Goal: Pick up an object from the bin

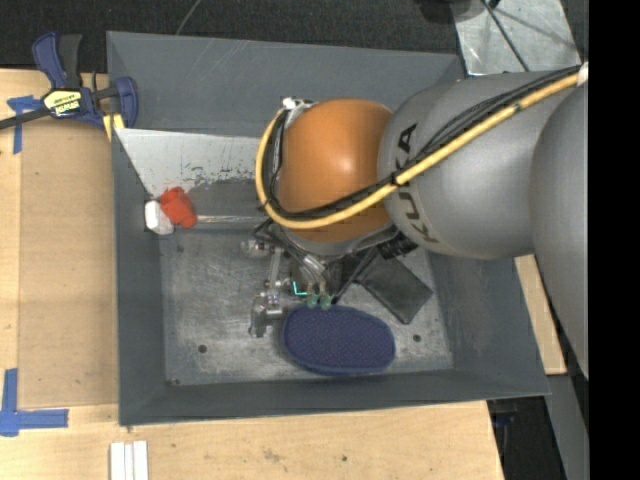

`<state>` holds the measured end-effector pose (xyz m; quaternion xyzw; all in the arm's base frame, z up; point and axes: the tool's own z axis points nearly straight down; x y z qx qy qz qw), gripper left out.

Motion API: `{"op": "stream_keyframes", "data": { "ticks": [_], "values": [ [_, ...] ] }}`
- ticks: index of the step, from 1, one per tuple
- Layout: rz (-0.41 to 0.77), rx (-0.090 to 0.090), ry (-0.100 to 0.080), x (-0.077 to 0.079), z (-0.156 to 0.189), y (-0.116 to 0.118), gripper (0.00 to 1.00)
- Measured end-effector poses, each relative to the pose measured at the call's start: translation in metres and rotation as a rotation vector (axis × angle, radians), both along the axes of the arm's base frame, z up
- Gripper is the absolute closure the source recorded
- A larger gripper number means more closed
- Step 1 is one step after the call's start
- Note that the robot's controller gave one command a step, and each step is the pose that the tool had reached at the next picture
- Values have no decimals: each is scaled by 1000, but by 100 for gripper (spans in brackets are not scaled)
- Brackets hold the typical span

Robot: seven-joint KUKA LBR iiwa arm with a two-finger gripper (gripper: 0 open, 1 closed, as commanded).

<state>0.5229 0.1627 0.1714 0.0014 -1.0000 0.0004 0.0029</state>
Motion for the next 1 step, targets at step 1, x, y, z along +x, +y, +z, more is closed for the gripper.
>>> {"op": "stream_keyframes", "data": {
  "ticks": [1],
  "values": [
    [-50, -3, 1, -15, -88, -63, 0]
  ]
}}
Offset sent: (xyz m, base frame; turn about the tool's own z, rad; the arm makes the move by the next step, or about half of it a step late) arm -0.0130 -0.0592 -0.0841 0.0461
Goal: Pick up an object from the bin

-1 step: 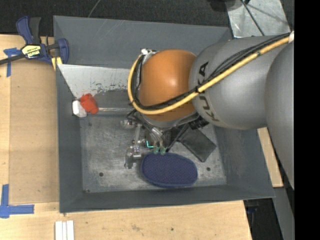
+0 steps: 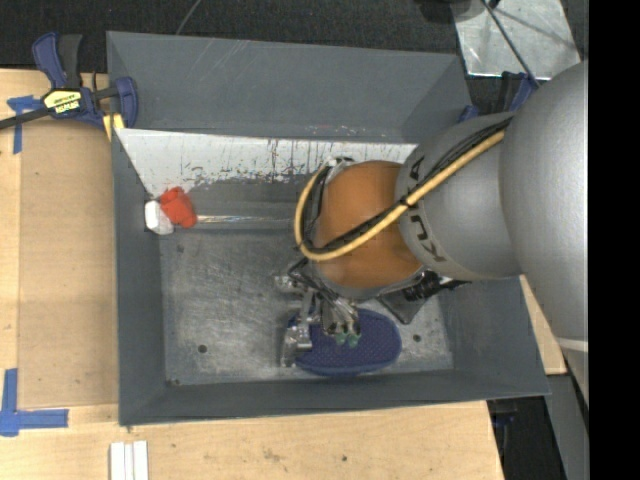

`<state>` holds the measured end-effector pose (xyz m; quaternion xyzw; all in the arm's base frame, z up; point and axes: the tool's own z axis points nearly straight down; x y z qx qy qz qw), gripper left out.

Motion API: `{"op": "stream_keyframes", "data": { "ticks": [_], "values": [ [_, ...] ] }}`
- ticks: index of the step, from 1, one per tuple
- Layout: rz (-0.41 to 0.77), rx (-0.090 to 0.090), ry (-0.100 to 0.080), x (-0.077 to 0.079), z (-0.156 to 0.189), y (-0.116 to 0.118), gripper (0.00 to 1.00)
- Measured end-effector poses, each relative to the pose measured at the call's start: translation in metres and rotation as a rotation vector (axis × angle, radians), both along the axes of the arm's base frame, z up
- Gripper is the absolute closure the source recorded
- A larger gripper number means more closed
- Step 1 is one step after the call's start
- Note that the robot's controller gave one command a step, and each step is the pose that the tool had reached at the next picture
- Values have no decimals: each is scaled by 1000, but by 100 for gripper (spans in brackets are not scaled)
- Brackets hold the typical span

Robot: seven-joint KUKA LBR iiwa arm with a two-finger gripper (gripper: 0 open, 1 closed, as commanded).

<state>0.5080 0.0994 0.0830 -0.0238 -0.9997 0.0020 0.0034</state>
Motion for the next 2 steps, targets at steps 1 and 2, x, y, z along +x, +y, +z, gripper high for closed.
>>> {"op": "stream_keyframes", "data": {
  "ticks": [1, 2],
  "values": [
    [46, 0, -13, -6, 55, -86, 0],
    [-58, 16, -9, 2, -8, -121, 0]
  ]
}}
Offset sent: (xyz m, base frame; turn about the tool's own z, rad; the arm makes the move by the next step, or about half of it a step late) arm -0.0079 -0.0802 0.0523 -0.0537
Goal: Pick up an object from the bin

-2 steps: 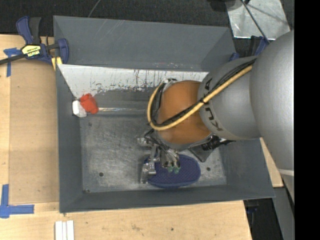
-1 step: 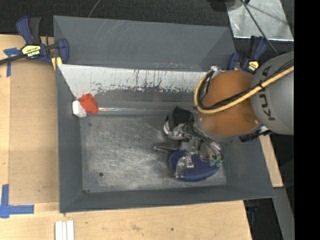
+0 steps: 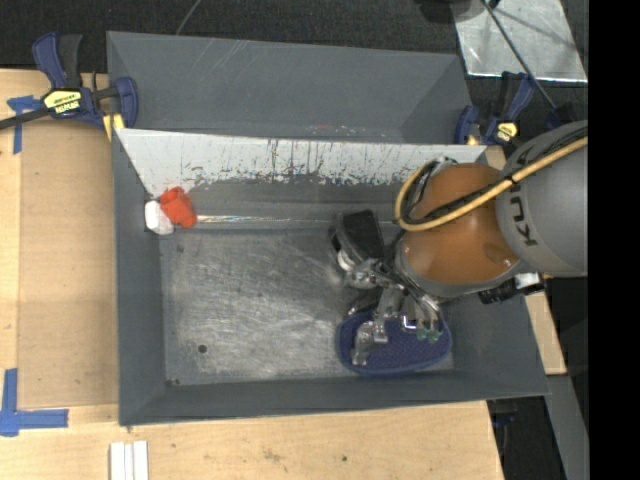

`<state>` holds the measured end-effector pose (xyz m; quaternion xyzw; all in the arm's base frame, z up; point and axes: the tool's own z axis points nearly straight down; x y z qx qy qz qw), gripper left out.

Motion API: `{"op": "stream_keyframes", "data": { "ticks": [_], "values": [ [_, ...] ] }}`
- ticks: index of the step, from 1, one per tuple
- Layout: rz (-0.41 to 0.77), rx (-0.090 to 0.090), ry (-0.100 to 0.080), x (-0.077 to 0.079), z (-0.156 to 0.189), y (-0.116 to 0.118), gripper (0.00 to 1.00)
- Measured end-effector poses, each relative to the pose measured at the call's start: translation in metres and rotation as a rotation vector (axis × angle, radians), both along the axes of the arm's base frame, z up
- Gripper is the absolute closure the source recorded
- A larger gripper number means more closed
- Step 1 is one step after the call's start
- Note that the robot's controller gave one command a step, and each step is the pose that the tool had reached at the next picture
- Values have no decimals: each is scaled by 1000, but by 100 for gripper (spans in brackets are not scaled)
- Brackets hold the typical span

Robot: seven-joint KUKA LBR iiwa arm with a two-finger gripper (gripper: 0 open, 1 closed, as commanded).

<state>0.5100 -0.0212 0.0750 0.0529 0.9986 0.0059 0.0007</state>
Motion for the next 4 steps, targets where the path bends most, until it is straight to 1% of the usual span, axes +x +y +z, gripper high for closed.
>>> {"op": "stream_keyframes", "data": {
  "ticks": [1, 2, 3, 4],
  "values": [
    [-229, -9, -1, -16, 22, -26, 0],
    [-170, -3, -2, -17, 0, -30, 0],
    [-172, -3, 5, -18, 3, -31, 100],
    [302, -13, -8, -24, 133, 1, 100]
  ]
}}
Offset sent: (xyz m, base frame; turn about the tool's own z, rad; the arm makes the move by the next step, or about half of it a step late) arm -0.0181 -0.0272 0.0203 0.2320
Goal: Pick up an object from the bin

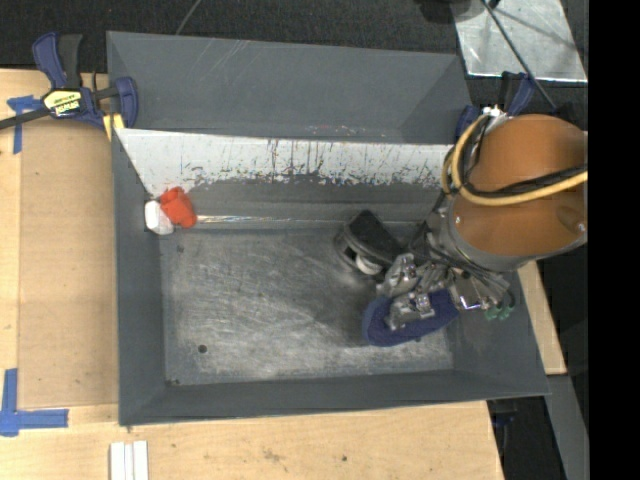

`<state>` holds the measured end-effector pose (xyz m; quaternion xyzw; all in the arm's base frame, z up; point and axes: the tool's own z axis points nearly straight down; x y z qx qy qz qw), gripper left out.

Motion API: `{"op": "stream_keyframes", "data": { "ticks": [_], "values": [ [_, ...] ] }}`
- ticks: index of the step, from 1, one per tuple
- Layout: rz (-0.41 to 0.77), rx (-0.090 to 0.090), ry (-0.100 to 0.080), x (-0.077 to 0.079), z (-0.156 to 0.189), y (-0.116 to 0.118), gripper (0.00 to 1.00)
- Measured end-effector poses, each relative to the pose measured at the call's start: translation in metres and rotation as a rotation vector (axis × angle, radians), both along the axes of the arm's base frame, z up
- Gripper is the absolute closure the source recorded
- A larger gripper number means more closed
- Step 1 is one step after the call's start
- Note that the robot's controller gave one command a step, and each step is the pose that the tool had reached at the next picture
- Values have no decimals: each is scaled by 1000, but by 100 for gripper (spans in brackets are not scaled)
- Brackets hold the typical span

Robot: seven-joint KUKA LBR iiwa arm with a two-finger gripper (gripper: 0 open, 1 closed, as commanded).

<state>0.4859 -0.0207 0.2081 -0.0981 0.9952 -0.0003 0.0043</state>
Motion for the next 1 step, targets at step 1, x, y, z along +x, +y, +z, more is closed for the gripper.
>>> {"op": "stream_keyframes", "data": {
  "ticks": [1],
  "values": [
    [233, 0, 11, -4, -53, 36, 100]
  ]
}}
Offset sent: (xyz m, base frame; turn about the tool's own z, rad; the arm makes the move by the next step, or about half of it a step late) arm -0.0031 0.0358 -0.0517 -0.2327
